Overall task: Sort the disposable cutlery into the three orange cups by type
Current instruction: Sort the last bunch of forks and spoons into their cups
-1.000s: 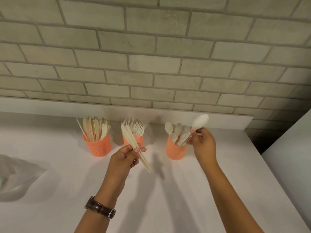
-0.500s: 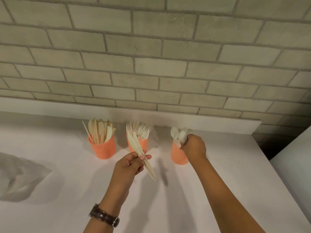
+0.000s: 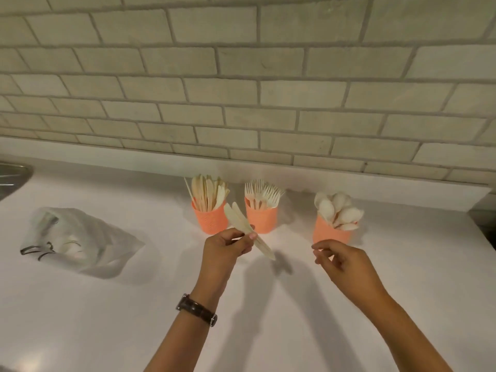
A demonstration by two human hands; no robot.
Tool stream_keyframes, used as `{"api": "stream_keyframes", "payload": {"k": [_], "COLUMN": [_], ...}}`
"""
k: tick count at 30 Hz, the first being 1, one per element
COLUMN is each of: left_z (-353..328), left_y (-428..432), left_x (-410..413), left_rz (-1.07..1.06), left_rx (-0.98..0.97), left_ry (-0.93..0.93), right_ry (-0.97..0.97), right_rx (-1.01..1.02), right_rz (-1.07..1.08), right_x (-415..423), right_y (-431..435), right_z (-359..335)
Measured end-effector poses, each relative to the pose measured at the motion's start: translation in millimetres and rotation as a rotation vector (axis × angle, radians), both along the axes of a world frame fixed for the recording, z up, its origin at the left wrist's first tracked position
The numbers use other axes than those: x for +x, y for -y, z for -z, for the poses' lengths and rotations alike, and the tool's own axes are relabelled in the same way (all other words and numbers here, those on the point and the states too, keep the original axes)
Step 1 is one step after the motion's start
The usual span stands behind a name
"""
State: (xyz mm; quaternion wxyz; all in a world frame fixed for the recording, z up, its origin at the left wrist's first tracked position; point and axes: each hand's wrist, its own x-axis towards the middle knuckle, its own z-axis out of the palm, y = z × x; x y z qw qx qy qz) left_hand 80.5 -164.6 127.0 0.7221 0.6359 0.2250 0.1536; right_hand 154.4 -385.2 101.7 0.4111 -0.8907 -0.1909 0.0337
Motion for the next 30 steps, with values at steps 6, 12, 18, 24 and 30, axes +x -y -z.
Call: {"api": "stream_keyframes", "payload": {"k": [6,12,18,24,30], "left_z": [-11,-5,27,11,13], "left_y": [-57,-119,-130,-118,-142], "left_x": [14,64,83,50,-2], "left_rz": [-0.271,-0.428,-0.253,-0.326,-0.22], "left_rx": [0.228,0.38,0.377,0.499,0.582], "left_ry": [-0.025,-0.093,-0.465,-0.269,-0.144], "right_ry": [-0.138,-0.215,-0.247,-0.241,-0.201], "right_rx": [0.044,0.067,0.072,0.094,0.093], "right_rz": [-0.092,-0.141,-0.191,-0.187,-0.171], "right_x": [-28,-42,-52,-62,-78], "right_y": [0,3,2,-29,-96], "right_z": [33,45,55,59,58]}}
